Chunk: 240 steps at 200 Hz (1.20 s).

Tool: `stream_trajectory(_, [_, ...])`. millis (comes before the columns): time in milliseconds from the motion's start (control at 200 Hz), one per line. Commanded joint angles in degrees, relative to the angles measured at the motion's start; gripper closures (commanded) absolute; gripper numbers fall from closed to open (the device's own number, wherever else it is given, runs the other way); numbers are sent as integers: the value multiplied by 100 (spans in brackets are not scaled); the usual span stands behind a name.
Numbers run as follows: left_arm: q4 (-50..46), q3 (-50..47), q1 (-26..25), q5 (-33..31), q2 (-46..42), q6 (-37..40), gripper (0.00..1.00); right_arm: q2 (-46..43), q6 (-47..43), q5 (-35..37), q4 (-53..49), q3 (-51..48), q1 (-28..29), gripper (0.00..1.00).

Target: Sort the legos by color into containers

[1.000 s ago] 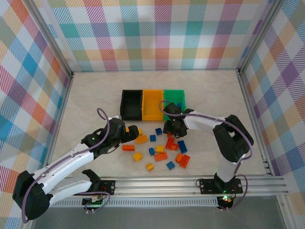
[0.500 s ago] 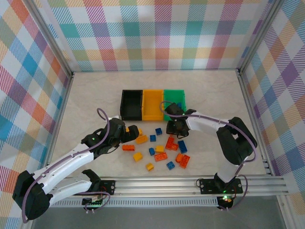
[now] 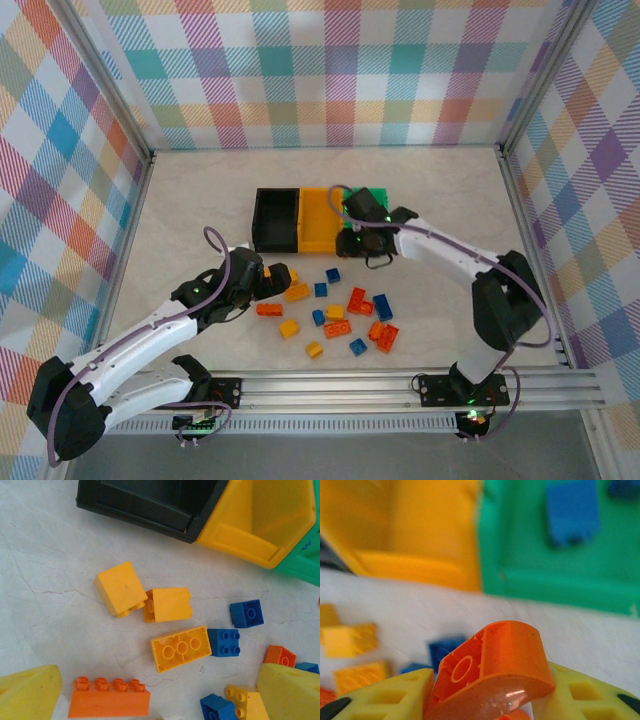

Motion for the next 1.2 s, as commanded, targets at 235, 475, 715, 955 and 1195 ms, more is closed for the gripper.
stream_trajectory(235, [-506, 123, 75, 249, -2, 29, 0, 2042, -698, 329, -903, 2762, -24, 60])
stream_trajectory(475, [-758, 199, 71, 321, 91, 198, 0, 2516, -783, 382, -914, 3410, -44, 33])
stream_trajectory(715, [-713, 301, 147, 392, 333, 344, 0, 2117, -788, 391, -709, 3184, -38, 28])
stream_trajectory(955, [-30, 548, 809, 669, 1402, 378, 20, 1056, -501, 119, -64, 1777, -42, 29])
stream_trajectory(1195, [1392, 429, 1313, 519, 2113, -112, 22, 111, -237, 45, 323, 540, -42, 30])
